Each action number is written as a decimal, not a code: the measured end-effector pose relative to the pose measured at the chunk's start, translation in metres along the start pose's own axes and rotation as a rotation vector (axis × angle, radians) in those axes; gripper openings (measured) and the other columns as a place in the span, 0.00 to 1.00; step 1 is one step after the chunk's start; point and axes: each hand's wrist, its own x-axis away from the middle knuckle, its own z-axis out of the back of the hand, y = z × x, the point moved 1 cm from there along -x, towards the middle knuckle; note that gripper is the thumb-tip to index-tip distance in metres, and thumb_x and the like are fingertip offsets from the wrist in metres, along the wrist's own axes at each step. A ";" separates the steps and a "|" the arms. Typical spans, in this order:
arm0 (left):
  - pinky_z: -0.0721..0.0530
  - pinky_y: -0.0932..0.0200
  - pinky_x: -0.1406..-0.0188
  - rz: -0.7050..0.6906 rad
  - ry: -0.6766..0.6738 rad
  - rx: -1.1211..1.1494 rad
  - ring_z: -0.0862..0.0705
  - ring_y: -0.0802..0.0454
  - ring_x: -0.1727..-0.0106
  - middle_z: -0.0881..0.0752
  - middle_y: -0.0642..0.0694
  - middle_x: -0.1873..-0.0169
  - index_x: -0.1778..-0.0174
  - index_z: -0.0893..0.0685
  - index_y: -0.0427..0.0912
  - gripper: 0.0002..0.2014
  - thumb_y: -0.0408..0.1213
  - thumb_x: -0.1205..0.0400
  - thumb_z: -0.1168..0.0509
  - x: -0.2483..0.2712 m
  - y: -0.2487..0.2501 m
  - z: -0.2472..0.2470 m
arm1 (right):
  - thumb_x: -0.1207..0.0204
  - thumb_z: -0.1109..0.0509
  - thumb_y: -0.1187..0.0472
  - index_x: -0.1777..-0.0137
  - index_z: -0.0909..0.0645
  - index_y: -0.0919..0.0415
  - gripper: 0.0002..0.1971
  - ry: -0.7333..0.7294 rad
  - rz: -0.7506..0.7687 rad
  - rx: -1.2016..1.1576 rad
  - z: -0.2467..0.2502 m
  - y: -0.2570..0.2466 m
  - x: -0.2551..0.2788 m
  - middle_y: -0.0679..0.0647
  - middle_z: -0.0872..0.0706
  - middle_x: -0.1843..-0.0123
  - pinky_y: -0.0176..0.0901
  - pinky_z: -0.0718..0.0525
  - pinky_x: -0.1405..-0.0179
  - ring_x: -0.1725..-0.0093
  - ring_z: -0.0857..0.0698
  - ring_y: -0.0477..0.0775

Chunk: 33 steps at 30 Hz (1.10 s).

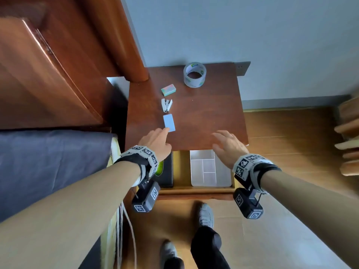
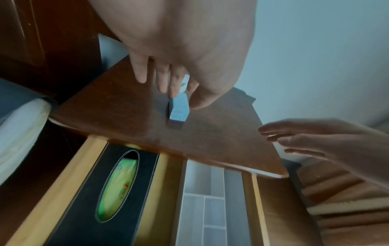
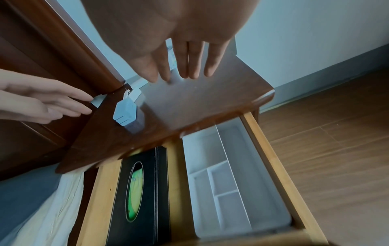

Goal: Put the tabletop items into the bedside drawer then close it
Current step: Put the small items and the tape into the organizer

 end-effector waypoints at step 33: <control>0.24 0.54 0.62 0.276 -0.025 0.175 0.15 0.42 0.50 0.19 0.49 0.43 0.44 0.26 0.47 0.19 0.51 0.26 0.32 -0.131 -0.100 0.008 | 0.24 0.38 0.63 0.23 0.32 0.53 0.28 0.056 0.165 -0.014 0.007 -0.080 -0.235 0.47 0.29 0.23 0.53 0.16 0.46 0.34 0.19 0.55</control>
